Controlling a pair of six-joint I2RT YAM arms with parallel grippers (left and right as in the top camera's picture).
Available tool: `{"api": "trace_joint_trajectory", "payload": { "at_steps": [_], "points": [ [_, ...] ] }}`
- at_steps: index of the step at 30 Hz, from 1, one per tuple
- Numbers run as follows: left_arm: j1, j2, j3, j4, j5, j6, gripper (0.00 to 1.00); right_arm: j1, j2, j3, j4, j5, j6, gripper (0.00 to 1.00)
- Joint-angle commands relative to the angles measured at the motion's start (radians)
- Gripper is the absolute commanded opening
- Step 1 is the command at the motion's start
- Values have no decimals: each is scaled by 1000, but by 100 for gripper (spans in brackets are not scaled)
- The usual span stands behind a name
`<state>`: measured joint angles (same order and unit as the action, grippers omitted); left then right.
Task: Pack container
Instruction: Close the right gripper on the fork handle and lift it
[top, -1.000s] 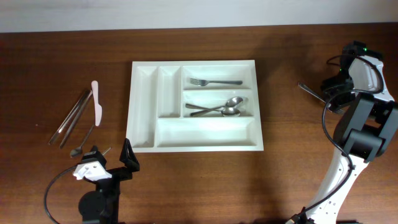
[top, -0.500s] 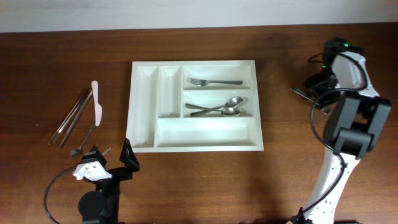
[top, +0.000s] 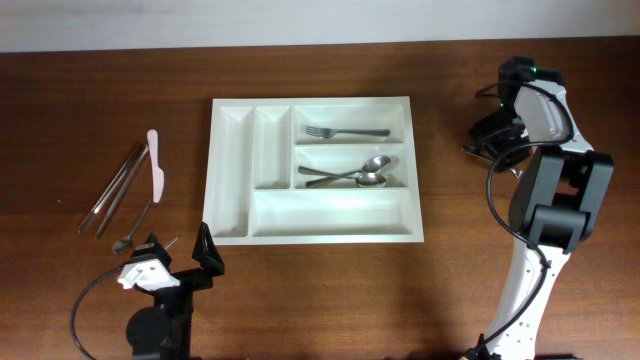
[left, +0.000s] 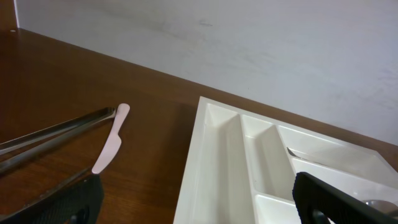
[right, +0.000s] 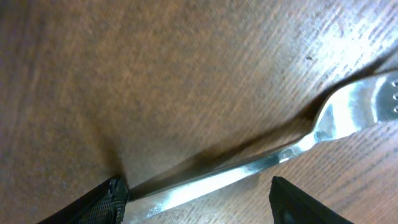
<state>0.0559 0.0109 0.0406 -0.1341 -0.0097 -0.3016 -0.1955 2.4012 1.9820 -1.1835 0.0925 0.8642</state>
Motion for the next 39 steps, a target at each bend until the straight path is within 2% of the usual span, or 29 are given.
{"api": "trace_joint_trajectory", "payload": {
  "at_steps": [1, 8, 13, 17, 18, 22, 29, 39],
  "points": [
    [6, -6, -7, 2, 14, 19, 99, 3, 29, -87, -3, 15, 0, 74],
    [6, -6, -7, 2, 14, 19, 99, 2, 29, -205, 74, 13, 0, 73],
    [6, -6, -7, 2, 14, 19, 99, -16, 29, -269, 126, 8, 0, 62],
    [6, -6, -7, 2, 14, 19, 99, -45, 29, -273, 145, -18, 0, 61],
    [6, -6, -7, 2, 14, 19, 99, -55, 29, -273, 148, -34, 0, 59],
    [6, -6, -7, 2, 14, 19, 99, -95, 29, -273, 166, -105, 0, 40],
    [6, -6, -7, 2, 14, 19, 99, -148, 29, -273, 190, -130, -48, 30],
    [6, -6, -7, 2, 14, 19, 99, -186, 29, -273, 198, -195, -71, 28]
  ]
}}
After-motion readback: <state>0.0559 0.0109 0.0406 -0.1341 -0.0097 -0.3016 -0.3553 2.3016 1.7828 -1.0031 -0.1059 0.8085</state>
